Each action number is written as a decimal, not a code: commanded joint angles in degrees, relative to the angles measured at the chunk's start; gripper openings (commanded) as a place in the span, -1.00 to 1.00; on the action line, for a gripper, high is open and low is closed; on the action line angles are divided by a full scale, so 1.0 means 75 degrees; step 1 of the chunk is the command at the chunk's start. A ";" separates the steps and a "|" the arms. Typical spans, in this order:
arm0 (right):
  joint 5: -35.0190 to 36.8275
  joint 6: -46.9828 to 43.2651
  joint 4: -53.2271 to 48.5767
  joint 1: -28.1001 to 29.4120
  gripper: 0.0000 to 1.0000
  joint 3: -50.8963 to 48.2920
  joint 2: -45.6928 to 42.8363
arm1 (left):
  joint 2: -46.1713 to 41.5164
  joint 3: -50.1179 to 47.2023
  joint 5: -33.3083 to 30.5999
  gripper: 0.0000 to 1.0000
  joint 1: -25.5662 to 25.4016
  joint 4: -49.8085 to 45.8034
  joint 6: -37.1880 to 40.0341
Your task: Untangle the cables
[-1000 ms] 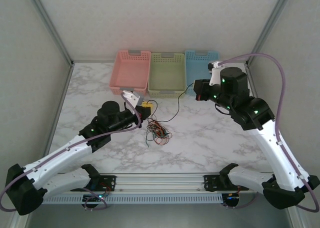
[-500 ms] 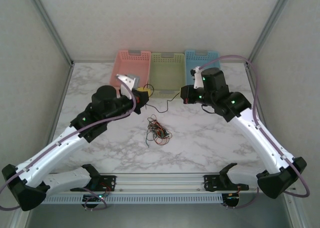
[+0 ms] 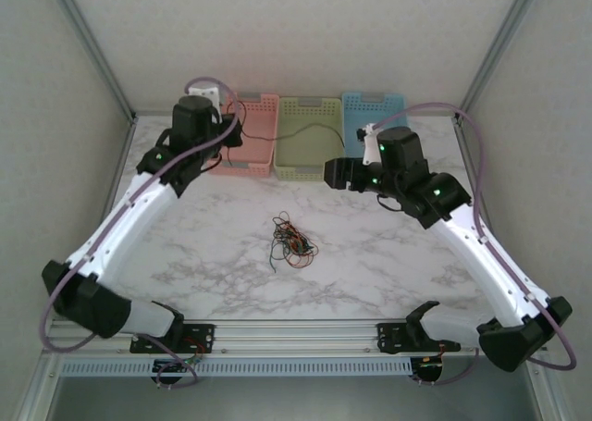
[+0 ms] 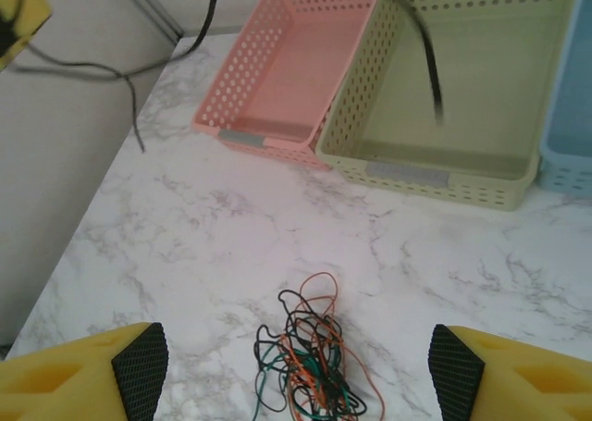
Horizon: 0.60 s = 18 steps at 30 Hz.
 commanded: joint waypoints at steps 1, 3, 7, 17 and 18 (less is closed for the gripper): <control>0.0261 -0.0156 -0.0234 -0.0063 0.55 -0.0448 -0.0479 | 0.0706 0.0589 -0.0409 -1.00 0.0331 -0.0242 -0.0169; 0.0201 -0.0172 -0.0336 -0.0065 0.54 -0.0591 -0.0594 | 0.1338 0.1125 -0.0433 -1.00 0.0530 -0.0555 -0.0232; 0.0144 -0.0194 -0.0358 -0.0065 0.55 -0.0985 -0.1080 | 0.2344 0.1982 -0.0272 -1.00 0.0821 -0.0650 -0.0267; 0.0415 -0.0172 -0.0666 -0.0060 0.55 -0.1546 -0.1722 | 0.3745 0.2989 -0.0407 -1.00 0.1234 -0.1106 -0.0440; 0.0430 -0.0172 -0.0670 -0.0058 0.55 -0.1562 -0.1742 | 0.3849 0.3011 -0.0359 -1.00 0.1256 -0.1097 -0.0442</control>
